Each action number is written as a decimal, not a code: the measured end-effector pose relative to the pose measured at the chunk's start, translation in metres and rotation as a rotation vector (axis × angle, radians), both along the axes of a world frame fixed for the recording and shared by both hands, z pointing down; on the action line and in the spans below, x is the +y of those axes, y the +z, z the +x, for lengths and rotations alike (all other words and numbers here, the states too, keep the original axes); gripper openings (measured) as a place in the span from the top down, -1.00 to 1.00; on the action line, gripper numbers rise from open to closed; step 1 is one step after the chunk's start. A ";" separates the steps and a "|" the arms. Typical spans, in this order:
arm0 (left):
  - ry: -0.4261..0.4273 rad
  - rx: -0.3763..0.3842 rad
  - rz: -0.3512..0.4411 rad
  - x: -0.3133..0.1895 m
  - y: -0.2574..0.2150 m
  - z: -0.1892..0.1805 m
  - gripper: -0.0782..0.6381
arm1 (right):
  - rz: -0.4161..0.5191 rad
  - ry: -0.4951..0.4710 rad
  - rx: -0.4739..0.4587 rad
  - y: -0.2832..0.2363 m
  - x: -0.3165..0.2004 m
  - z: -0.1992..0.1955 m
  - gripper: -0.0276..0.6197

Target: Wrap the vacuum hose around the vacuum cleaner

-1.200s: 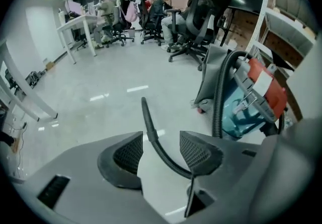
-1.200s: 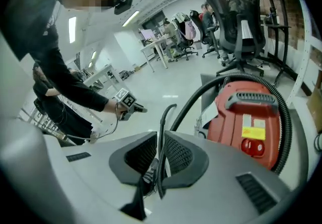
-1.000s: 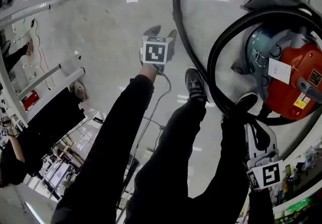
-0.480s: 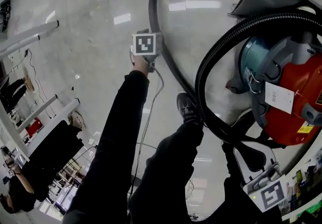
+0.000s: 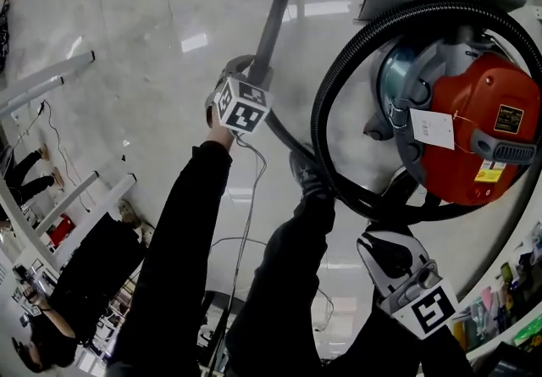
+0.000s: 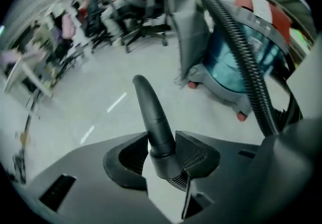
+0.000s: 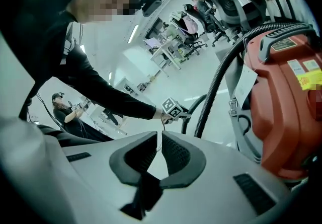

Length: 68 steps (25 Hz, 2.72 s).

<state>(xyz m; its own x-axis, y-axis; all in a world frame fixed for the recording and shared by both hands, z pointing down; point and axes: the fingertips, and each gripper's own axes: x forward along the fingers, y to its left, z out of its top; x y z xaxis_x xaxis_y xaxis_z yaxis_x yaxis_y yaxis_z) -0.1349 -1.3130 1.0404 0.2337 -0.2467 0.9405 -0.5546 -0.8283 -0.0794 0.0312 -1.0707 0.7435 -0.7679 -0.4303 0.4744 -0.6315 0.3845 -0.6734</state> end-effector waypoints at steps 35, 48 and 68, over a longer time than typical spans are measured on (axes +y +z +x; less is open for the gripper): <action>0.786 -0.196 0.219 0.014 0.010 0.157 0.17 | -0.131 0.201 -0.098 0.003 0.016 0.031 0.81; 0.005 -0.022 0.006 0.063 -0.091 0.036 -0.05 | -0.103 0.209 -0.047 -0.035 -0.006 0.053 0.81; -0.300 0.721 -0.057 0.230 -0.623 0.215 0.37 | 0.156 0.110 0.177 -0.318 -0.035 0.140 0.82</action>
